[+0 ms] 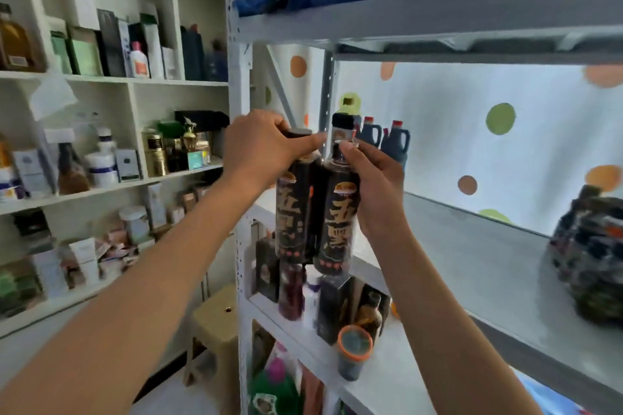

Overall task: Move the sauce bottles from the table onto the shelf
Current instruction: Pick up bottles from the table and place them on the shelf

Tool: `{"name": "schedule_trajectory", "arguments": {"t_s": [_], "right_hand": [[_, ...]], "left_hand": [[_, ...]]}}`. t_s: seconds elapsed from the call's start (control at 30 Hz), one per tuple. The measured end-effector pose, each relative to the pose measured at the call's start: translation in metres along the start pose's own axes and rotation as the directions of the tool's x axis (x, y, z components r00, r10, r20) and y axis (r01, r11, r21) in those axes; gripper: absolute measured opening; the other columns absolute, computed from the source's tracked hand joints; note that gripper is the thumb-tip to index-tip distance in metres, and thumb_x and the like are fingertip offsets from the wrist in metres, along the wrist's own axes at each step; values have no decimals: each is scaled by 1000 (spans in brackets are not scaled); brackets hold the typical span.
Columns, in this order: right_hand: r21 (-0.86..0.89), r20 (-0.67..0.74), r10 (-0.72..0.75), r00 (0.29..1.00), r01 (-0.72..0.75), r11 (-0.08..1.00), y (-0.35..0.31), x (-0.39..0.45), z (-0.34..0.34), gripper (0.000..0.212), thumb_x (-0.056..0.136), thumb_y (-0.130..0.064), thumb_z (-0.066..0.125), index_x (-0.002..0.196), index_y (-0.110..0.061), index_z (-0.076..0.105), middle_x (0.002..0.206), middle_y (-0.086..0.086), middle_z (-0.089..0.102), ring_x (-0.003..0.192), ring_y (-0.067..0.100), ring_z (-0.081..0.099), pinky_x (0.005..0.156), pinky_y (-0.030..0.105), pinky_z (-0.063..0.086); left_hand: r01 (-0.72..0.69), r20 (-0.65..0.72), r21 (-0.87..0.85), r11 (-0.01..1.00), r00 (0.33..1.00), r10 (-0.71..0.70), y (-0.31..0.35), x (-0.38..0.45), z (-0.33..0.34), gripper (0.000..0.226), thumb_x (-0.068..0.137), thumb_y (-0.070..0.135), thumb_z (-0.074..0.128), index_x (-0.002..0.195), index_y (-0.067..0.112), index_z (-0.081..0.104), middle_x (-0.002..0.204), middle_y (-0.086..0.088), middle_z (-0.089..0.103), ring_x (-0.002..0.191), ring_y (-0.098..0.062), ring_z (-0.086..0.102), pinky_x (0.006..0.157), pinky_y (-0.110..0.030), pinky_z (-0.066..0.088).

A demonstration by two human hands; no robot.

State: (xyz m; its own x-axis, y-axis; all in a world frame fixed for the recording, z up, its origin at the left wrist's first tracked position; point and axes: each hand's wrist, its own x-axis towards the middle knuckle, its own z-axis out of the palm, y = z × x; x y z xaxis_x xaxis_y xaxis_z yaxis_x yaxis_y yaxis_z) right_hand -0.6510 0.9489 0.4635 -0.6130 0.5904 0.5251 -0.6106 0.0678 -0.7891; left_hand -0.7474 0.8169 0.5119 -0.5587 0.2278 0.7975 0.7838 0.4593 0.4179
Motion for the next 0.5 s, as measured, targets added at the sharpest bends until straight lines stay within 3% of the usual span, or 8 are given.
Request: {"name": "schedule_trajectory", "arguments": {"t_s": [0.07,0.23,0.5], "right_hand": [[-26,-69,-48,996,46,999,2,21,0,17,83,-24,74,91,-9,78,87,20,72,77,28,67,72,39,57],[-184,-230,-137,963,95,978,21,54,-12,13,83,-26,72,84,-15,78,76,4,73,69,18,68,65,30,55],[-340,-347,-154,925,29,940,60,85,-53,11,83,-29,71,84,-18,76,79,2,74,79,19,70,78,39,59]], "left_hand": [[-32,-15,-55,998,999,32,-2,20,19,66,56,86,59,51,21,53,48,8,54,48,-7,52,43,-26,35],[-56,8,-153,987,998,58,-7,47,77,63,60,87,58,55,24,52,51,10,51,51,-7,51,46,-26,34],[-1,94,-155,988,995,16,-9,45,158,64,61,88,53,64,24,56,54,12,53,50,-1,48,46,-24,42]]}}
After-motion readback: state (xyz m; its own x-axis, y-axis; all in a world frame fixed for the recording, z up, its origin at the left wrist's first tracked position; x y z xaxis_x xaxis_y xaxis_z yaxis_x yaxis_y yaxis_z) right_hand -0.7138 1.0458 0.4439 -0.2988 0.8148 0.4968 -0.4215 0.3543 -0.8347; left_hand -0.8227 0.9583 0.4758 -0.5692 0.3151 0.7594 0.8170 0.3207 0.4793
